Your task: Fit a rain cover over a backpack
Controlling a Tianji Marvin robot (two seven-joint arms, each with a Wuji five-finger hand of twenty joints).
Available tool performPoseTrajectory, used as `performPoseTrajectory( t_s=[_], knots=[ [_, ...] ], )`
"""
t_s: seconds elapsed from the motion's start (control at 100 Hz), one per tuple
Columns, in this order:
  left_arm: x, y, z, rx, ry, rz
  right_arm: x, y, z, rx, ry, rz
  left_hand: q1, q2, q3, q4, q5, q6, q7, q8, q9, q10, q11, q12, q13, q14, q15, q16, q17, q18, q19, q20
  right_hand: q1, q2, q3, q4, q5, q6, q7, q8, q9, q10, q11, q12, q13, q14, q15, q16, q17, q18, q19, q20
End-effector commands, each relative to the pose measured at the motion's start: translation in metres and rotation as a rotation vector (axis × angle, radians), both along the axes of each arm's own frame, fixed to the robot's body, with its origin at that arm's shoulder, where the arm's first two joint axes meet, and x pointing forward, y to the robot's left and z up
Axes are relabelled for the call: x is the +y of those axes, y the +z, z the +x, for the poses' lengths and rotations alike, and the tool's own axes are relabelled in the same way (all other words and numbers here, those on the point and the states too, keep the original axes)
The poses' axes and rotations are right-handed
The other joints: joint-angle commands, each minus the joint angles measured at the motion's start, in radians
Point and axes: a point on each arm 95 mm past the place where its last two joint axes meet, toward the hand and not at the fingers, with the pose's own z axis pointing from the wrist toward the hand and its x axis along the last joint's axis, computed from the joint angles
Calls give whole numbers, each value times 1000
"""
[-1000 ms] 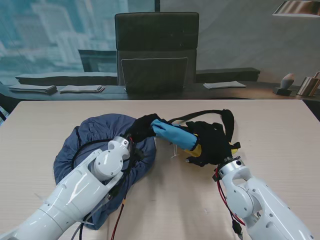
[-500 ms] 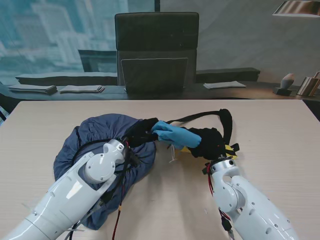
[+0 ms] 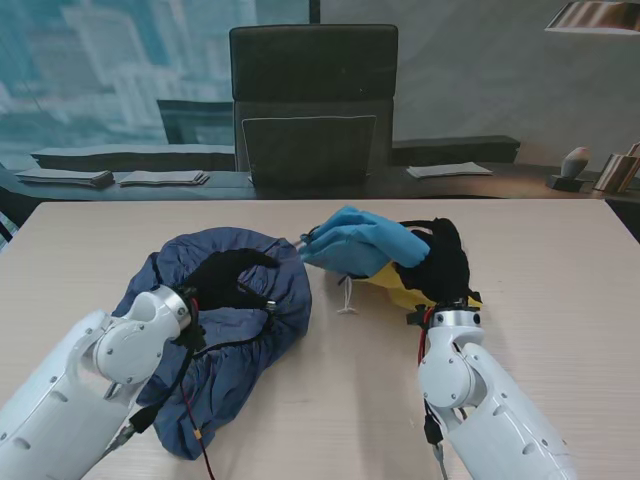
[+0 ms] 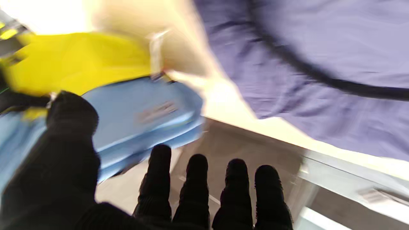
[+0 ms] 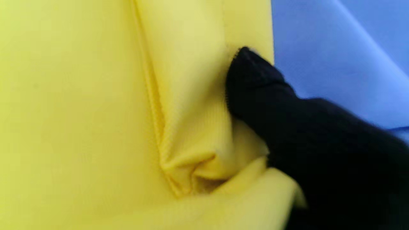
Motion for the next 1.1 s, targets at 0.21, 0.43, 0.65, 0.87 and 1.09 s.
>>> performPoseTrajectory(
  t_s=[0.21, 0.43, 0.65, 0.87, 1.09],
  knots=[
    [15, -57, -4, 269, -15, 195, -15, 33, -6, -148, 27, 74, 43, 193, -2, 43, 181, -55, 76, 56, 153, -17, 28, 6, 120, -23, 22, 1, 17, 18, 53, 27, 86, 86, 148, 5, 63, -13, 99, 50, 61, 81, 44, 35, 101, -10, 151, 62, -1, 9, 35, 18],
    [-17, -76, 4, 466, -101, 123, -22, 50, -17, -230, 64, 129, 55, 223, -35, 49, 138, -26, 32, 44, 91, 0, 5, -15, 67, -19, 1, -16, 18, 1, 71, 36, 82, 99, 146, 6, 60, -28, 98, 59, 55, 73, 45, 41, 101, -16, 145, 57, -2, 8, 33, 20],
    [-54, -78, 4, 610, -157, -80, -34, 60, -23, -272, 80, 182, 62, 231, -56, 51, 63, -3, -4, 30, 9, 16, -7, -30, 2, -11, -17, -37, 7, -16, 71, 37, 81, 119, 137, 11, 53, -30, 93, 65, 45, 71, 45, 43, 101, -16, 133, 50, -14, 1, 27, 21],
    [-73, -56, 2, 603, -190, -264, -41, 65, -24, -302, 77, 196, 91, 214, -63, 57, 97, -35, 32, 41, 11, 16, 12, -39, -16, -11, 4, -47, -1, -15, 85, 42, 82, 128, 130, 16, 50, -33, 90, 71, 37, 68, 46, 44, 100, -16, 124, 45, -20, -5, 26, 24],
    [-16, -20, 5, 152, -111, 121, -39, 67, -27, -304, 110, 212, 384, 97, 46, 14, 231, -261, 240, 62, 176, -47, 131, 72, 147, -7, 182, 93, 59, -10, 228, 115, 83, 136, 122, 19, 48, -33, 87, 74, 34, 69, 49, 43, 100, -15, 118, 42, -26, -5, 25, 27]
  ],
)
